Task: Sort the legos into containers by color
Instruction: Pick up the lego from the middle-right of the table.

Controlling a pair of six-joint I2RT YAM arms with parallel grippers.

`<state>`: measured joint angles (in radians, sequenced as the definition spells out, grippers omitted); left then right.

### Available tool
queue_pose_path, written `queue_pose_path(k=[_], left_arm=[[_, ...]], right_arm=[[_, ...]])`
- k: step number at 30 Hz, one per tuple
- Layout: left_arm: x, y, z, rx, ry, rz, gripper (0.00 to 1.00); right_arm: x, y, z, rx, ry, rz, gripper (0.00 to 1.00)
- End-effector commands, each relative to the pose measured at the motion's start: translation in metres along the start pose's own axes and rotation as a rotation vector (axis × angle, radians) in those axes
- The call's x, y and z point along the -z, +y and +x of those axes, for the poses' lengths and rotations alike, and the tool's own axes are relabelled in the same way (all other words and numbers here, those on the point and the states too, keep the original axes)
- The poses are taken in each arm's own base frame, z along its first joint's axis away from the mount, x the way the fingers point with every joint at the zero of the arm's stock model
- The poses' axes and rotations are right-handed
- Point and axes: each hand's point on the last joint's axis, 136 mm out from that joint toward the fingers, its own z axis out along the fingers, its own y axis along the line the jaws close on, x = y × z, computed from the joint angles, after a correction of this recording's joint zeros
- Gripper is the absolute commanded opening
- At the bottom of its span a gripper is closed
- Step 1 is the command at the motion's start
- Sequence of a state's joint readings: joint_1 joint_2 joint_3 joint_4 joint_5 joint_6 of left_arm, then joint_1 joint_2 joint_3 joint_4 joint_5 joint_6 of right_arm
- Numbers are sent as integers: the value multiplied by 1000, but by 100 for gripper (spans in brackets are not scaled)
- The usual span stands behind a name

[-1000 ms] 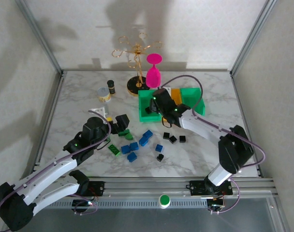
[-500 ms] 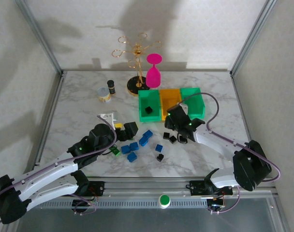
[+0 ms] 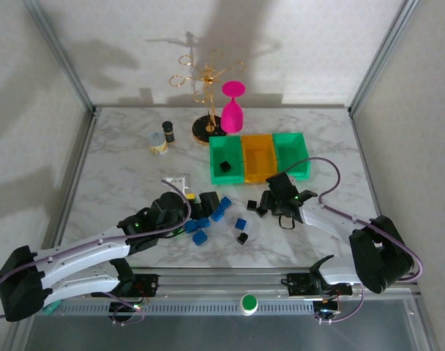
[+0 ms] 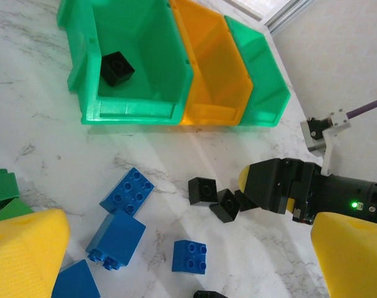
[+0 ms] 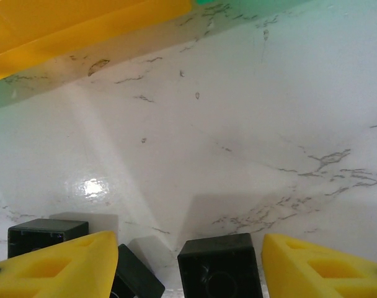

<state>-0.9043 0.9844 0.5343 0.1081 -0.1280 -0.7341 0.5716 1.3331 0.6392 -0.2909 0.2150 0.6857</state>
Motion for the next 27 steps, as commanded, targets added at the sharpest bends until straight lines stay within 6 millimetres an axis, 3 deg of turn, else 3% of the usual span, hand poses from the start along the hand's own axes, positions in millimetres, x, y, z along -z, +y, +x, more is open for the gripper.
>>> queue_pose_path(k=[1, 16, 27], left_arm=[[0, -10, -8, 5, -32, 15, 99], [0, -11, -7, -9, -31, 11, 100], [0, -10, -6, -18, -30, 4, 100]], right_arm=[[-4, -14, 9, -26, 18, 34, 61], [-3, -34, 17, -67, 28, 76, 52], [-3, -27, 15, -47, 38, 57, 40]])
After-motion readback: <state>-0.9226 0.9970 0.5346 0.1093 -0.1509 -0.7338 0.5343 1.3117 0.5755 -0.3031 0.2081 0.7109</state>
